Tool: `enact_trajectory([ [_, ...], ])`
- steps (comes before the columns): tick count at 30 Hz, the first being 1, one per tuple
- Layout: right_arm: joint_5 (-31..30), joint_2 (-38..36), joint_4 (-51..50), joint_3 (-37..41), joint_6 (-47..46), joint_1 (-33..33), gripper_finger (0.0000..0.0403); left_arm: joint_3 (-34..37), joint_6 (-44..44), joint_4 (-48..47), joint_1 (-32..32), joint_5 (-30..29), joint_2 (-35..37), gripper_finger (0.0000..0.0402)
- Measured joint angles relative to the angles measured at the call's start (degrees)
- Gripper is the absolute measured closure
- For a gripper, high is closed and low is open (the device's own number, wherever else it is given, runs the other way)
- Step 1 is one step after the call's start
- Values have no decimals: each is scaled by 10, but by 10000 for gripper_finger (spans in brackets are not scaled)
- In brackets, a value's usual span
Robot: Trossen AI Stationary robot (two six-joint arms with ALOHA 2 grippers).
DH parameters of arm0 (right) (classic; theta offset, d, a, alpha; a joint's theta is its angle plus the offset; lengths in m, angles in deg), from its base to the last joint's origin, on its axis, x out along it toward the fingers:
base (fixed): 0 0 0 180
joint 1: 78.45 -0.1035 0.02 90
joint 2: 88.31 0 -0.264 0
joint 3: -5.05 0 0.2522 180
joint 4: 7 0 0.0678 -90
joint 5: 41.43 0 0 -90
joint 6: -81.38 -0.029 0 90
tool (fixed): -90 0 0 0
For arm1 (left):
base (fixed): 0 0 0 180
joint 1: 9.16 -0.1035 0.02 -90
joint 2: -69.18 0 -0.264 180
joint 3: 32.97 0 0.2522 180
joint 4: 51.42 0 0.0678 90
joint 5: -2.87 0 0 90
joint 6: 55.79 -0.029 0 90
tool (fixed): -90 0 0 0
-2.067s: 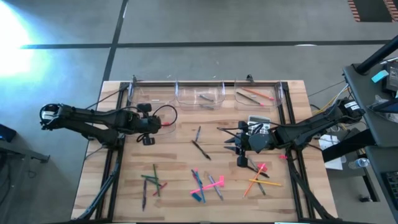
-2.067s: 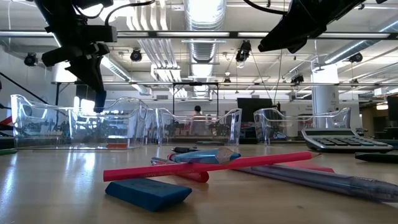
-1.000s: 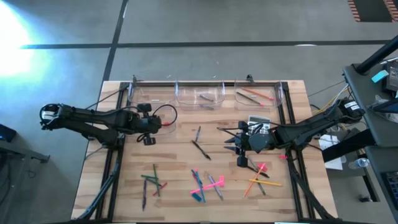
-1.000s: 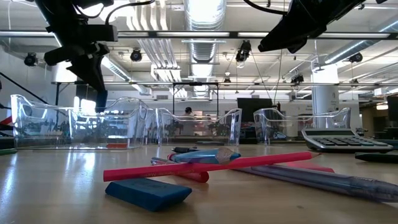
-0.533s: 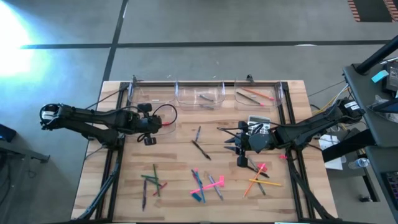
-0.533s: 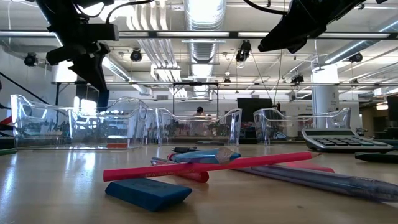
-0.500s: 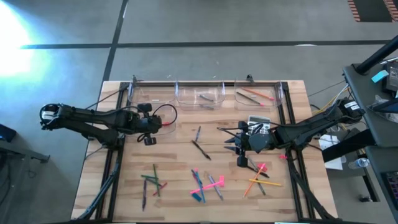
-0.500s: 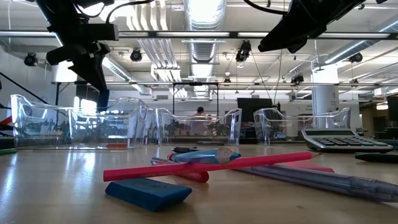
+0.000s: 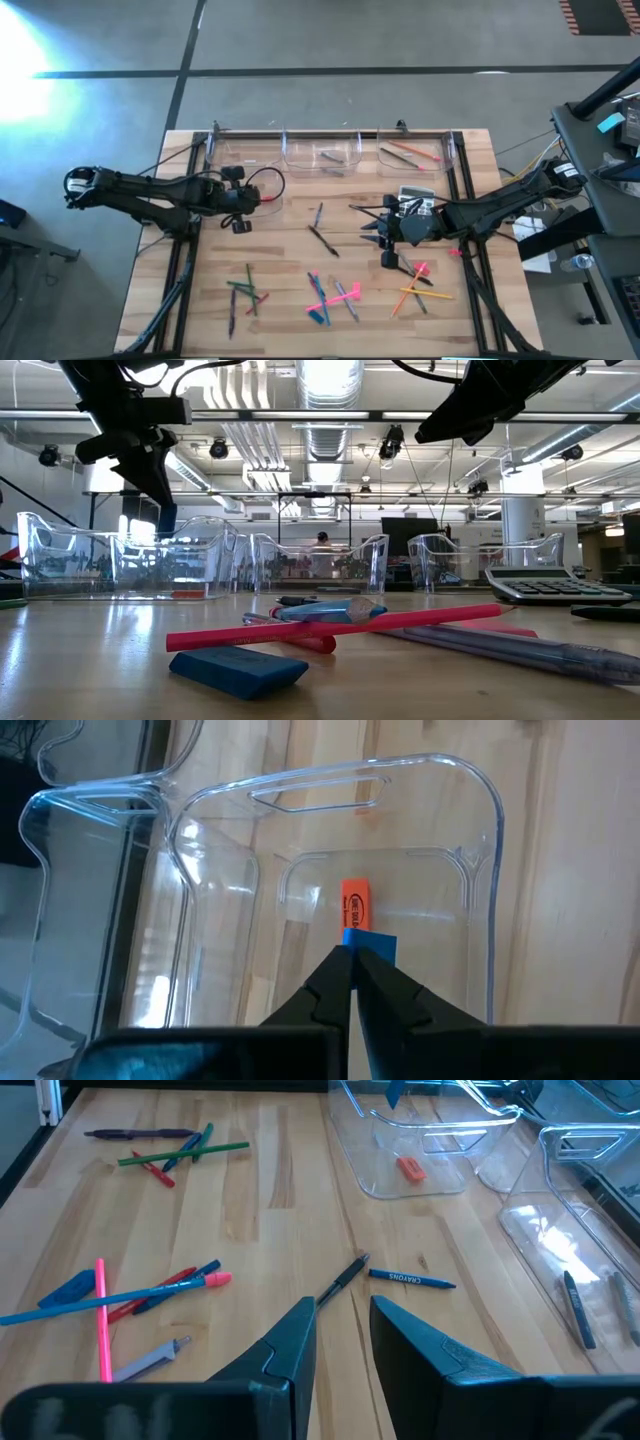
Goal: Sort crayons/erasers/pens/pencils in bins
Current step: Put the blue eraser into the bottom transparent bin, then put the black pen into the top left transparent bin
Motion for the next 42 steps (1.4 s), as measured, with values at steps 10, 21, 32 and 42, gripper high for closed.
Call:
enact_trajectory([
  [10,0,0,0,0,0,0,314,0,0,39,0,3,0,395],
  [21,0,0,0,0,0,0,314,0,2,41,0,-22,0,239],
  [32,0,0,0,0,0,0,314,-6,18,104,0,-64,55,201],
  [42,0,0,0,0,0,0,314,153,-40,551,2,31,133,201],
])
